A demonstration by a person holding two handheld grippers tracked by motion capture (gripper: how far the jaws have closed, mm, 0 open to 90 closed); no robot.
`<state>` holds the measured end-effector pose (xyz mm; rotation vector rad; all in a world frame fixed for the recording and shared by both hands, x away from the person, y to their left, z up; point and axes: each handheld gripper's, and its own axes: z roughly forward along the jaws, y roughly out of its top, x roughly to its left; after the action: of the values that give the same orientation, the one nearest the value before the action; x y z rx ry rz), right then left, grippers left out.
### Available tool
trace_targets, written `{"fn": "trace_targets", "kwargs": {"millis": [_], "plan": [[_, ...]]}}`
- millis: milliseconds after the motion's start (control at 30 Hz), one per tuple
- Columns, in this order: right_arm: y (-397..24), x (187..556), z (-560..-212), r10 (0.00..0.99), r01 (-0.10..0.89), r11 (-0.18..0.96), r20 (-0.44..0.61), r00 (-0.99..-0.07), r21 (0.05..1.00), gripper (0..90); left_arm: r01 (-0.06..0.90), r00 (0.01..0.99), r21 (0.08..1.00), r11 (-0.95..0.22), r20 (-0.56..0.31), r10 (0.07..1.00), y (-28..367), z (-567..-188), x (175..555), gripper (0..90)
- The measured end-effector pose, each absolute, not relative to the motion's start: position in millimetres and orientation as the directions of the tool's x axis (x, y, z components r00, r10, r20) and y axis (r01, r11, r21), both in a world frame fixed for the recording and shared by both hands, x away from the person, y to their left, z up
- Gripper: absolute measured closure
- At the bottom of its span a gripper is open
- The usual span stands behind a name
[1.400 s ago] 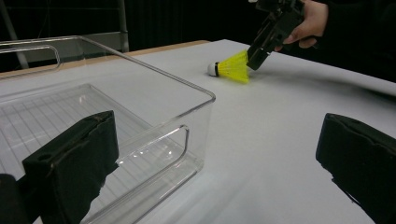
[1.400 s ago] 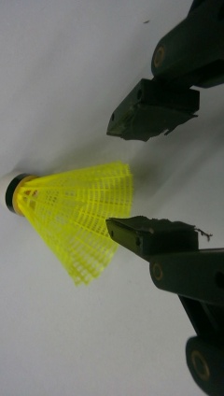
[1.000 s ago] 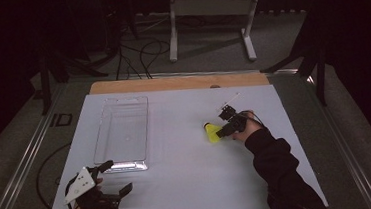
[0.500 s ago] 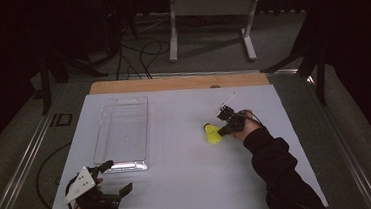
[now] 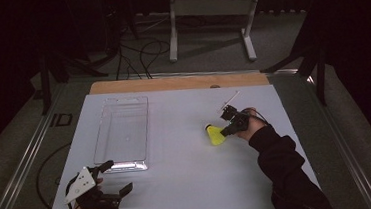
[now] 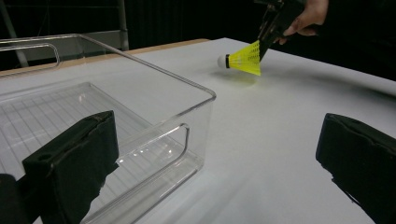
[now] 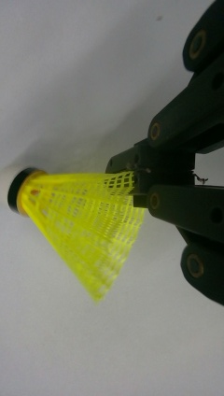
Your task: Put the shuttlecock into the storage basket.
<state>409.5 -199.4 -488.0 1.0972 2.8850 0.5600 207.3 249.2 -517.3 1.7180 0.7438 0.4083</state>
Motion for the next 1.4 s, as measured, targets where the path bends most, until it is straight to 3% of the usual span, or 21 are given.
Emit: {"fn": "trace_targets", "kwargs": {"millis": [300,867,1133,1400], "plan": [[-206.3,398.4,-482.6,0.574,0.596,0.756,0.164,-0.803,0.271,90.0,0.269,0.735,0.953,-0.137,-0.111,0.668,248.4,-517.6,207.6,0.2],[-206.8,371.4,-474.4,0.393,0.434,0.859,0.194,-0.899,0.271,90.0,0.280,0.737,0.948,-0.150,-0.112,0.667,246.9,-517.5,208.3,0.2],[-201.0,357.5,-469.6,0.293,0.338,0.898,0.191,-0.937,0.282,90.0,0.284,0.756,0.934,-0.218,-0.078,0.650,239.0,-507.3,207.2,0.2],[-194.3,348.4,-460.6,0.255,0.304,0.911,0.199,-0.946,0.280,90.0,0.280,0.820,0.902,-0.329,-0.047,0.570,227.3,-481.3,212.4,0.2]]}}
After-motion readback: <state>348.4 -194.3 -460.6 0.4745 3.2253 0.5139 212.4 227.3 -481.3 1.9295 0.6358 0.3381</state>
